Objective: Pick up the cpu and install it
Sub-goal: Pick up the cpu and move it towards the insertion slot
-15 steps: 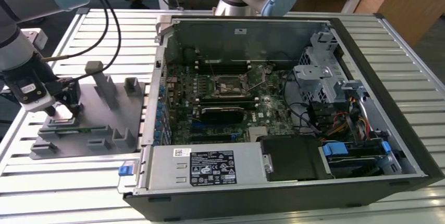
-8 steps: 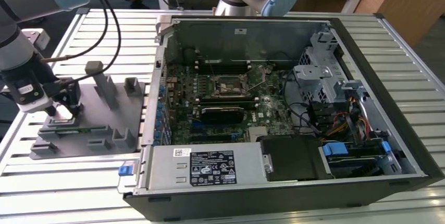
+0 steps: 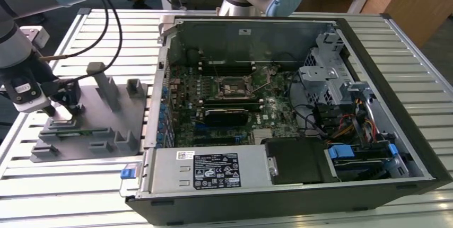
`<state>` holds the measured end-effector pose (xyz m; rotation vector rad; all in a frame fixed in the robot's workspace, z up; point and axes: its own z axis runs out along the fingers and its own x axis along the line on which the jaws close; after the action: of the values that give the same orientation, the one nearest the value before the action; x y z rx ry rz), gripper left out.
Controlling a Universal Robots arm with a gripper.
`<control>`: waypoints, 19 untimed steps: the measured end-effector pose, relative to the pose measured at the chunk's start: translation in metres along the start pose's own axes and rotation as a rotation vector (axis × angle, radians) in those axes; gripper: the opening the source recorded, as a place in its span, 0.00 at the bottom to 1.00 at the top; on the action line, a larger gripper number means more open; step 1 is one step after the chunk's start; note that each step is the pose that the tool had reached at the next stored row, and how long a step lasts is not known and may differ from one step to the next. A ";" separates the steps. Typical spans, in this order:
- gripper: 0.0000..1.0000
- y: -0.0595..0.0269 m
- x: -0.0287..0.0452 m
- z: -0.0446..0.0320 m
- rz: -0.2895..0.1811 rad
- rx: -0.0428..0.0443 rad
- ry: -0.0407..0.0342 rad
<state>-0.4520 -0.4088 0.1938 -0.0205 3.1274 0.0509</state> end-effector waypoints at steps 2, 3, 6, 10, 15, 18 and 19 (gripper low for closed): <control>0.53 0.0001 -0.0001 -0.0040 0.000 0.0000 -0.0001; 0.53 0.0002 -0.0001 -0.0061 0.000 0.0000 -0.0001; 0.53 0.0005 -0.0002 -0.0144 0.000 -0.0001 -0.0001; 0.53 0.0009 -0.0004 -0.0264 0.000 -0.0001 0.0000; 0.53 0.0014 -0.0006 -0.0422 0.000 -0.0002 -0.0001; 0.53 0.0017 -0.0007 -0.0507 0.000 -0.0001 0.0000; 0.53 0.0018 -0.0007 -0.0537 0.000 -0.0002 -0.0001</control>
<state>-0.4520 -0.4088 0.2475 -0.0206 3.1273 0.0511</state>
